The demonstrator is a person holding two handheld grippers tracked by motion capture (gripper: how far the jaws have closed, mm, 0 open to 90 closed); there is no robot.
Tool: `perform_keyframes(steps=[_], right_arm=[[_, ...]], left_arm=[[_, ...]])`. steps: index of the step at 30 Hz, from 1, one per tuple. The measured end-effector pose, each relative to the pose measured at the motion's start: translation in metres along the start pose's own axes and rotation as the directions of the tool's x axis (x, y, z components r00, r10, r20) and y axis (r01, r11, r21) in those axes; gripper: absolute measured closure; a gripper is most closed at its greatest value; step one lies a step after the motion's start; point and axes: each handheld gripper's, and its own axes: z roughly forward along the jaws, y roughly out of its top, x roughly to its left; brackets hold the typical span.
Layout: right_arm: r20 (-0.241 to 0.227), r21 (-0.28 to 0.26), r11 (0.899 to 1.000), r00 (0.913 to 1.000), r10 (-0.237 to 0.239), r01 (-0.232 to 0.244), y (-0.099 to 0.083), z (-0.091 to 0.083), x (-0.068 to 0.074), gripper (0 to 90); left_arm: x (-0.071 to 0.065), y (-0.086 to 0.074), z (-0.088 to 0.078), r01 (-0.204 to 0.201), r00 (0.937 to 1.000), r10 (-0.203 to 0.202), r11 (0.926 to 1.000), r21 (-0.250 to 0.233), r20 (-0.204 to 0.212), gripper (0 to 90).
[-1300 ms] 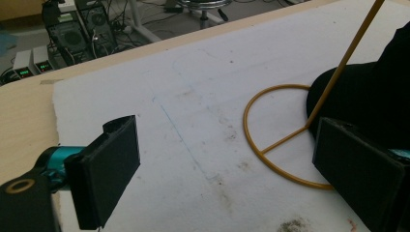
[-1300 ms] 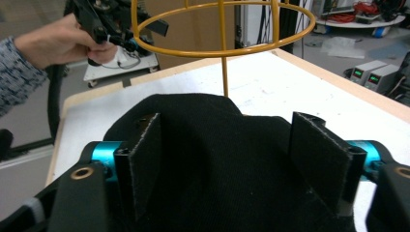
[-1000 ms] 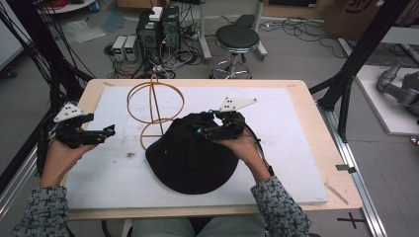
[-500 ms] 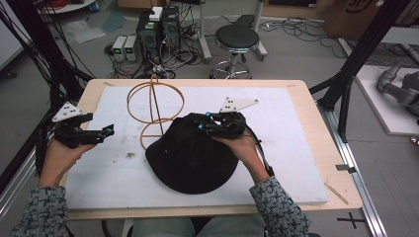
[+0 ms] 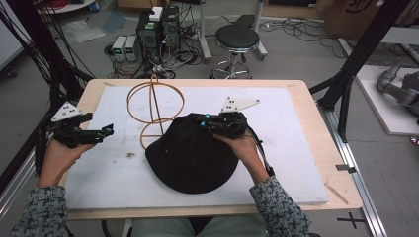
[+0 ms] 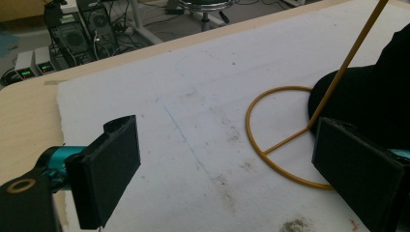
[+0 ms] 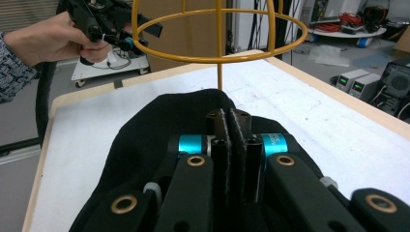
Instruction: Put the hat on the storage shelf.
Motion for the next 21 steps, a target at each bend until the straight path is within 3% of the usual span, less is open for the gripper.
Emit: perform_keyframes(steps=[9, 14, 21], right_arm=[[0.035, 0.028, 1.0, 0.9994, -0.007, 0.006, 0.003, -0.014, -0.002, 88.7], [0.052, 0.018, 1.0, 0.9986, -0.011, 0.01, 0.004, -0.023, -0.005, 88.7], [0.121, -0.028, 1.0, 0.9927, 0.003, 0.001, 0.008, -0.048, -0.015, 88.7]], left_arm=[[0.001, 0.001, -0.002, 0.002, 1.0, -0.002, 0.9999, -0.011, -0.004, 10.1], [0.002, 0.0, -0.002, 0.006, 1.0, -0.006, 1.0, -0.006, -0.005, 10.2], [0.003, 0.001, -0.004, 0.001, 1.0, -0.001, 0.9999, -0.012, -0.006, 10.3]])
